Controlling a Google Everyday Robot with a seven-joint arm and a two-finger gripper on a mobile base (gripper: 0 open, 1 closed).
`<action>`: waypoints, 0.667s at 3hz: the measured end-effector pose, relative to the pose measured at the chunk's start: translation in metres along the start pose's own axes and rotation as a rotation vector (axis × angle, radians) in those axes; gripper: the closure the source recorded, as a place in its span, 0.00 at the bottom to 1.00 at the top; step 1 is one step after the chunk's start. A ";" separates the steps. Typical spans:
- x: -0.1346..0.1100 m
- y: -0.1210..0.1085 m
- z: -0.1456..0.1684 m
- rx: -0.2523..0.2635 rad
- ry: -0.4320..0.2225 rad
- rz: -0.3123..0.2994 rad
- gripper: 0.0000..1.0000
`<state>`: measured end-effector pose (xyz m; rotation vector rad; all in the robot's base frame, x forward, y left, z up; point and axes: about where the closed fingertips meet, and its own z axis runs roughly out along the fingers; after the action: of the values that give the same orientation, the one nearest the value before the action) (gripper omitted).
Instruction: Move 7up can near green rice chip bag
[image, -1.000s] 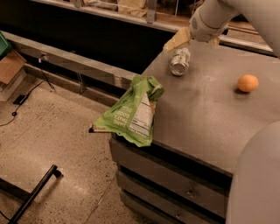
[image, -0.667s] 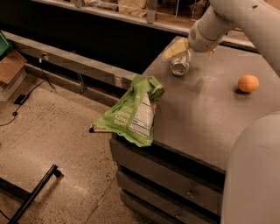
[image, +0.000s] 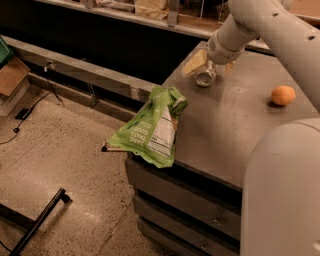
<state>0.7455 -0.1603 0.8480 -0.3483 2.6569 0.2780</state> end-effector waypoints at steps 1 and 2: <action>-0.002 0.006 0.000 0.009 0.011 -0.042 0.42; -0.001 0.008 -0.008 0.018 0.018 -0.091 0.65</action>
Offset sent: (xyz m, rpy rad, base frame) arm -0.0172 -0.0007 0.0303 -0.1113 -0.0388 0.1520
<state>0.7409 -0.1540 0.8566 -0.4666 2.6501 0.2235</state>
